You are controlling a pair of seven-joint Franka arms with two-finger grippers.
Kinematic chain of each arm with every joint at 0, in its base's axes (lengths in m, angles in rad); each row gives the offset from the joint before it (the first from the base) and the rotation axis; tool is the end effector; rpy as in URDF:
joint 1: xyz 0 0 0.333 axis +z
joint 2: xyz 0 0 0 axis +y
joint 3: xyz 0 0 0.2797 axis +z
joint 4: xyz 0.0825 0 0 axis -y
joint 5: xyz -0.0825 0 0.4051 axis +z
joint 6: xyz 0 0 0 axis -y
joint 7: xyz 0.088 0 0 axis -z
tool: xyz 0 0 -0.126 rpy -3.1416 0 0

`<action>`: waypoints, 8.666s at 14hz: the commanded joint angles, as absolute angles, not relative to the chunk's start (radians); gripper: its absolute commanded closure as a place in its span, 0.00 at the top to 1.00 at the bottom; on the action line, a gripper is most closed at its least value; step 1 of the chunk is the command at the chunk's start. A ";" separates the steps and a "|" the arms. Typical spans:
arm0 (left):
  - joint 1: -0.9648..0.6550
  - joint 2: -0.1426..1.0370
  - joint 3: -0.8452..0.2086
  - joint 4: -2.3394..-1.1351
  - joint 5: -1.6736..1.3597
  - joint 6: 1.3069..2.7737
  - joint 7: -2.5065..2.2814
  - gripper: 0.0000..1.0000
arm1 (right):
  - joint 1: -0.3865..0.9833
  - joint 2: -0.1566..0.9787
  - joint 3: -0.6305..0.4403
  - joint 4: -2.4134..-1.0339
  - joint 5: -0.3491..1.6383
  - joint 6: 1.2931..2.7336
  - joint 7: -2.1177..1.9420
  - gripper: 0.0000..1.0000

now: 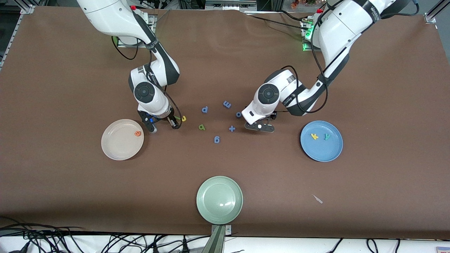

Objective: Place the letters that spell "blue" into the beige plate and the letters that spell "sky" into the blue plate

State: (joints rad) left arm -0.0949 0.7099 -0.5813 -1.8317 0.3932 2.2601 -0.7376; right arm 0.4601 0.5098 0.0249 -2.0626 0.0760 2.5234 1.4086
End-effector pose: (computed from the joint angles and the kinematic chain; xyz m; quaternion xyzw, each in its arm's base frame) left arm 0.4883 -0.3798 0.1215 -0.9947 0.0639 0.0799 0.0078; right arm 0.5110 0.2704 0.1100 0.8795 -0.4745 -0.0366 0.0039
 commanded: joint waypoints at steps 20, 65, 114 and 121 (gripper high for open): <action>0.073 0.595 -0.583 -1.738 0.440 2.017 -0.426 0.00 | 0.489 0.511 -0.097 -1.888 0.086 2.218 0.897 0.00; 0.014 0.035 -0.049 -1.548 -0.068 1.523 -0.077 1.00 | 0.586 0.560 -0.032 -1.965 0.176 2.376 1.086 0.60; 0.003 0.009 -0.075 -1.578 0.028 1.551 -0.035 1.00 | 0.656 0.778 -0.127 -1.509 0.167 2.250 1.040 0.79; 0.000 0.018 -0.077 -1.563 0.026 1.539 -0.038 1.00 | 0.713 0.779 -0.107 -1.511 0.169 2.261 1.244 0.79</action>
